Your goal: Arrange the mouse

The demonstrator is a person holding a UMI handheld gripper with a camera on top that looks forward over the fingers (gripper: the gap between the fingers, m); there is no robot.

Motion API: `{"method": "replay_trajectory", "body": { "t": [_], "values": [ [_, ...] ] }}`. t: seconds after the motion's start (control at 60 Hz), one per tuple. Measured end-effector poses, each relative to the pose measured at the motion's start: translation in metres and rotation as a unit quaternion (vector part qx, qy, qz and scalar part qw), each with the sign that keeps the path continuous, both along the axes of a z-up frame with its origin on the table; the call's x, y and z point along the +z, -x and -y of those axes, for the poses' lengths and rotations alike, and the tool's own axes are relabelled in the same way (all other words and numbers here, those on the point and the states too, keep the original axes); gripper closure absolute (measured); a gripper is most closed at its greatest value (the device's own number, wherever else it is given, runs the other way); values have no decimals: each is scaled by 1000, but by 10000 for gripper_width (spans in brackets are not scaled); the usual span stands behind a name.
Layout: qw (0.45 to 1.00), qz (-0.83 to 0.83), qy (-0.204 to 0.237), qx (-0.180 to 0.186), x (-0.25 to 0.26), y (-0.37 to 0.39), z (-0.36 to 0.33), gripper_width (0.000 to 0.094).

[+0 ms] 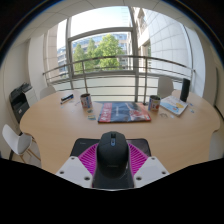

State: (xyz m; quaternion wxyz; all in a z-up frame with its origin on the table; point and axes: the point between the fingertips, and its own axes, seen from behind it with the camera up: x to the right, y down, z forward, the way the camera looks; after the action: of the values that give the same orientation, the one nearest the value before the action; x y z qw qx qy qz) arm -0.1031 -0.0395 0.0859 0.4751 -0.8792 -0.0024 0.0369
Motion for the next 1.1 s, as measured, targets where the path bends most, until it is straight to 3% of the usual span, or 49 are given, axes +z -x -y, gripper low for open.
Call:
{"method": "replay_trajectory", "body": {
  "t": [0.15,0.3,0.35,0.417,0.467,0.733,1.1],
  "values": [
    [998,6,66,-10,-76,11,-2,511],
    [996,7,93,-11,-98,13,4,404],
    [996,15,89,-16,-93,10,6,308],
    [996,27,83,-21,-80,9,10,78],
    [996,35,75,-26,-68,7,15,114],
    [996,54,41,-54,18,1,67,91],
    [996,72,10,-48,78,24,161,90]
  ]
}}
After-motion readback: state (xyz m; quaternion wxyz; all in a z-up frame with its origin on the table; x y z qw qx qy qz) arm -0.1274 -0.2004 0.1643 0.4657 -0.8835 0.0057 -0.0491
